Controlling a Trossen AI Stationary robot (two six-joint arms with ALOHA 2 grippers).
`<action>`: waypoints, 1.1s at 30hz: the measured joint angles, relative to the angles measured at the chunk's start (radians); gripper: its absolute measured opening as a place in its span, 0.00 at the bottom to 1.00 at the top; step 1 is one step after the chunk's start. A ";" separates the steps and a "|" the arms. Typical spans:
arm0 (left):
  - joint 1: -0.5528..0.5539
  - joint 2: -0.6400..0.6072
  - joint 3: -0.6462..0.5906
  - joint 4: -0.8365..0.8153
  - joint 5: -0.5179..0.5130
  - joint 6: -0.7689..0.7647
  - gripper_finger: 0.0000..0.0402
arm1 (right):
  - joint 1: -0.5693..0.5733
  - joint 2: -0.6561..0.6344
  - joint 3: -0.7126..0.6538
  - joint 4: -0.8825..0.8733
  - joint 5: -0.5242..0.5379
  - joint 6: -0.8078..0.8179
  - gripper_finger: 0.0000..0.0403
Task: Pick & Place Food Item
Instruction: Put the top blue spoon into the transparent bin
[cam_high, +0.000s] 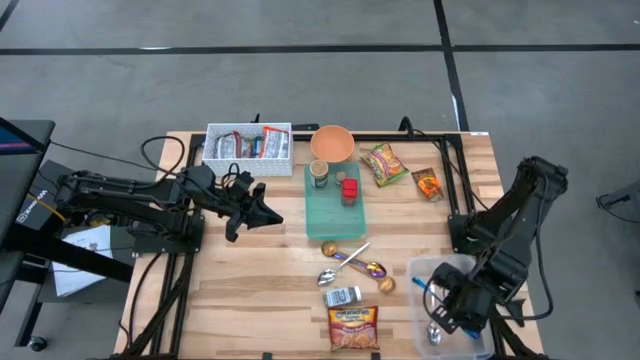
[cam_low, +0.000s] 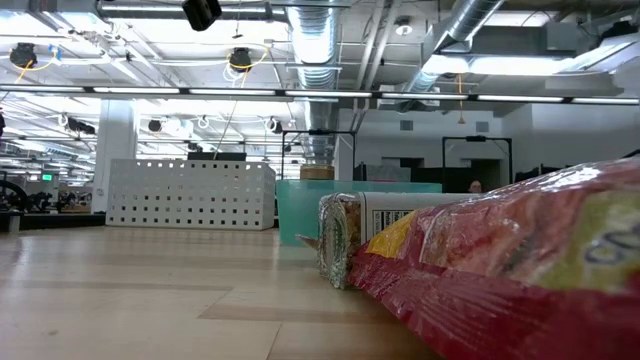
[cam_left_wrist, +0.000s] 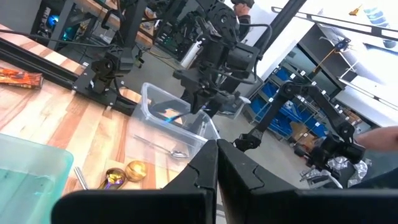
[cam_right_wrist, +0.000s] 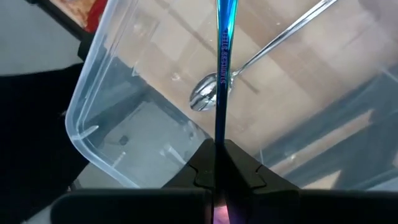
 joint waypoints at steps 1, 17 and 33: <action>0.000 0.000 0.000 0.000 0.000 0.000 0.00 | -0.006 0.008 0.000 0.009 -0.005 -0.013 0.01; 0.000 0.000 0.000 0.000 0.007 -0.002 0.00 | 0.088 0.006 0.001 0.051 -0.009 0.251 0.01; 0.000 0.000 0.000 0.000 0.008 -0.015 0.00 | 0.055 0.068 0.001 -0.037 0.039 0.313 0.14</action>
